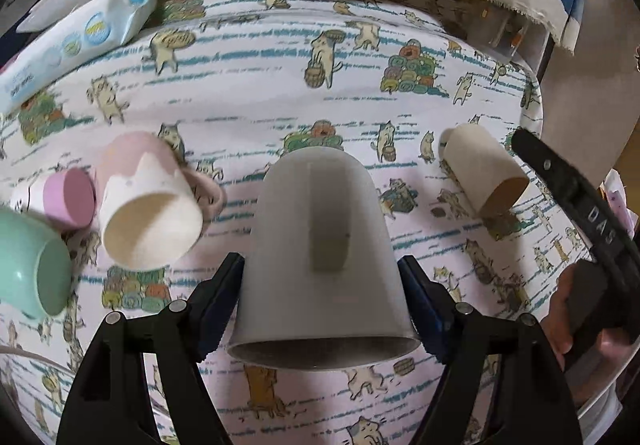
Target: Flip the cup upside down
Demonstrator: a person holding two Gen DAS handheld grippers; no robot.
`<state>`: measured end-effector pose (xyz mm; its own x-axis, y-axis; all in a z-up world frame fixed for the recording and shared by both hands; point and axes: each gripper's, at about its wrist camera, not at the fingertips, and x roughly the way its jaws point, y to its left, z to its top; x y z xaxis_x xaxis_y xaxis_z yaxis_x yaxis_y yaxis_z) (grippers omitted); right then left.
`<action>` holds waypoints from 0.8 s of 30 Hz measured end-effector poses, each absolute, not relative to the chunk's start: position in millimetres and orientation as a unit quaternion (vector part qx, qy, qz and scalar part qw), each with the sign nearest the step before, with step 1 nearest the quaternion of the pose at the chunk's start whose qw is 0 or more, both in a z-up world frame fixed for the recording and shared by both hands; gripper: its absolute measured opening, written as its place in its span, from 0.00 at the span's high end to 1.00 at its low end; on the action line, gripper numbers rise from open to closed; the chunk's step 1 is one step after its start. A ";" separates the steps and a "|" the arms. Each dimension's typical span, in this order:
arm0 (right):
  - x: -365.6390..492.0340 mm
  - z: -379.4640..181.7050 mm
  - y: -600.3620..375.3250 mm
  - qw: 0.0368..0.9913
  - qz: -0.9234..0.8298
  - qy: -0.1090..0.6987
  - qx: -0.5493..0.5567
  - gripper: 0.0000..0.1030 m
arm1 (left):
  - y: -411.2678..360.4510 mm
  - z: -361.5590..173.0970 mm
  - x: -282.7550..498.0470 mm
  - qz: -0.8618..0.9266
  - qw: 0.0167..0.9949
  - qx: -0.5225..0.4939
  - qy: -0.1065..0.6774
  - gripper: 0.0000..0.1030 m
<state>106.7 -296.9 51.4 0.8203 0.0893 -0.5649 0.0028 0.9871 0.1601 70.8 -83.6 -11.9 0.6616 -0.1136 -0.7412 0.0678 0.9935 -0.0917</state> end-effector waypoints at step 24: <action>99.4 55.4 -278.2 0.959 0.038 0.279 0.024 0.00 | -48.7 -3.3 41.2 -0.072 0.945 0.000 0.320 0.04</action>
